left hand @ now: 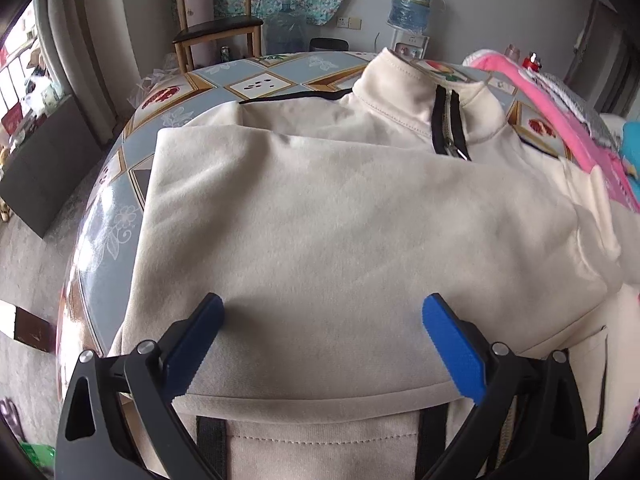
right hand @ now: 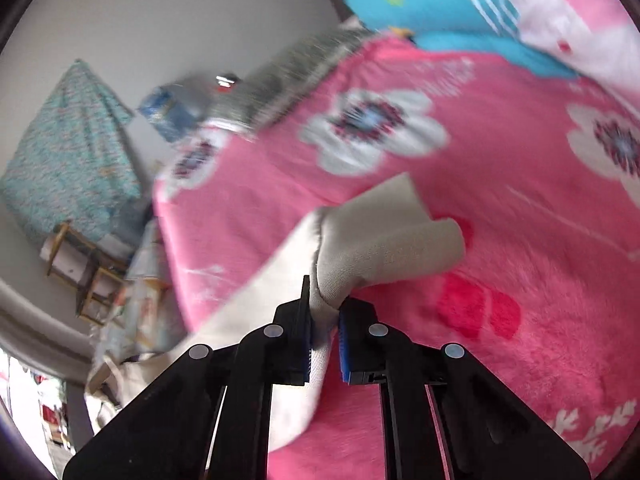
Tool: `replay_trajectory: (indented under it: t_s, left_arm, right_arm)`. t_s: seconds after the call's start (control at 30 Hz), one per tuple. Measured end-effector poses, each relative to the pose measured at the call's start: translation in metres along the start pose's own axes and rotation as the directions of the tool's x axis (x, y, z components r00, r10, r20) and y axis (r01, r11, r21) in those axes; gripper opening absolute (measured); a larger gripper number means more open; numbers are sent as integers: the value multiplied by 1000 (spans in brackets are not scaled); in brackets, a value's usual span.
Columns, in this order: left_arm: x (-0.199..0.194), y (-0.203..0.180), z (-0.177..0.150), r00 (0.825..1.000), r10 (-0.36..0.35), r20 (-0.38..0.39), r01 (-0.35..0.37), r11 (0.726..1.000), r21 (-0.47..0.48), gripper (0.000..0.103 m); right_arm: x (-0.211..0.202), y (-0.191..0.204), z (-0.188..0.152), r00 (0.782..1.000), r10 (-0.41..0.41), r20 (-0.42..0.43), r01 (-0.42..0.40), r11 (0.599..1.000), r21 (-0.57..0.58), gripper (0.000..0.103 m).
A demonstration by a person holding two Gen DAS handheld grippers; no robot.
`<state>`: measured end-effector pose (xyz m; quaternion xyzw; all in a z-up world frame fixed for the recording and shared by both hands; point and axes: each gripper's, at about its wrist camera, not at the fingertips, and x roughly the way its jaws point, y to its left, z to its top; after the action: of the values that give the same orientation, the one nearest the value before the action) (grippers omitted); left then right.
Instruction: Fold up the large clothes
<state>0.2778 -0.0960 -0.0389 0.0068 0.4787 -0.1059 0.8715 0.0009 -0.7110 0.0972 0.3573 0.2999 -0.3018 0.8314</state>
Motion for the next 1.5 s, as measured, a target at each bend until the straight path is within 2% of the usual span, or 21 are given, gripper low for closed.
replay_trajectory:
  t_s: [0.07, 0.13, 0.23, 0.33, 0.4, 0.47, 0.53, 0.57, 0.63, 0.7, 0.77, 0.8, 0.83, 0.87, 0.93, 1.03, 1.07, 1.13, 1.2, 1.37, 1.5]
  left_arm:
    - [-9, 7, 2, 1000, -19, 24, 20, 999, -34, 98]
    - [-20, 9, 3, 999, -3, 54, 3, 1000, -14, 98]
    - [-31, 13, -1, 997, 33, 74, -35, 999, 26, 98]
    - [-37, 19, -9, 992, 87, 88, -93, 994, 63, 98]
    - [-41, 28, -15, 992, 86, 91, -91, 994, 62, 98]
    - [-45, 37, -20, 993, 75, 89, -79, 996, 47, 98]
    - [-49, 44, -25, 993, 67, 93, -71, 996, 45, 94]
    - [-50, 46, -26, 993, 69, 95, -73, 996, 48, 93]
    - [-56, 49, -31, 991, 77, 113, -85, 994, 69, 91]
    - [-62, 51, -33, 990, 63, 128, -75, 993, 90, 91]
    - [-68, 54, -31, 991, 19, 129, -30, 996, 85, 90]
    - [-71, 55, -30, 991, -12, 135, 2, 997, 79, 90]
    - [-73, 56, -27, 990, -39, 139, 30, 997, 71, 90]
    - [-76, 57, -23, 987, -62, 148, 54, 997, 60, 90]
    - [-80, 56, -16, 979, -104, 173, 100, 994, 33, 89]
    - [-72, 50, -1, 973, -181, 146, 184, 983, -6, 85]
    - [-67, 47, 4, 970, -204, 132, 208, 978, -12, 80]
    - [-51, 41, 11, 966, -243, 89, 247, 968, -36, 71]
    - [-28, 38, 18, 966, -258, 30, 260, 963, -73, 58]
    - [9, 36, 27, 949, -308, -72, 296, 944, -144, 28]
    - [15, 34, 31, 957, -279, -76, 265, 952, -151, 15]
  right_arm:
    - [-26, 41, 2, 997, 71, 29, -69, 995, -76, 10]
    - [-51, 91, -5, 990, 138, 44, -128, 976, -176, 10]
    - [-79, 173, -28, 966, 258, 32, -235, 917, -322, 10]
    - [-91, 249, -71, 917, 397, -44, -378, 826, -419, 10]
    - [-86, 294, -108, 876, 468, -115, -466, 760, -453, 10]
    - [-71, 334, -150, 852, 493, -177, -510, 703, -496, 11]
    - [-46, 363, -197, 838, 480, -258, -540, 665, -516, 14]
    - [-28, 374, -224, 837, 449, -312, -546, 655, -523, 15]
    - [10, 390, -281, 828, 341, -445, -555, 616, -559, 30]
    - [43, 387, -327, 802, 242, -546, -567, 596, -568, 33]
    - [62, 371, -340, 775, 193, -602, -575, 610, -545, 34]
    - [64, 361, -341, 770, 197, -607, -577, 622, -529, 38]
    - [63, 347, -334, 773, 211, -599, -574, 634, -518, 48]
    - [58, 333, -329, 781, 223, -583, -567, 644, -514, 51]
    - [49, 306, -314, 796, 235, -558, -551, 662, -508, 53]
    - [34, 258, -303, 811, 233, -537, -527, 690, -496, 53]
    - [29, 246, -305, 817, 230, -530, -520, 692, -501, 53]
    - [22, 220, -309, 843, 213, -494, -484, 700, -525, 53]
    - [18, 198, -313, 863, 193, -466, -448, 718, -533, 53]
    - [23, 175, -319, 872, 193, -449, -426, 752, -503, 53]
    - [27, 169, -318, 865, 220, -451, -442, 760, -477, 51]
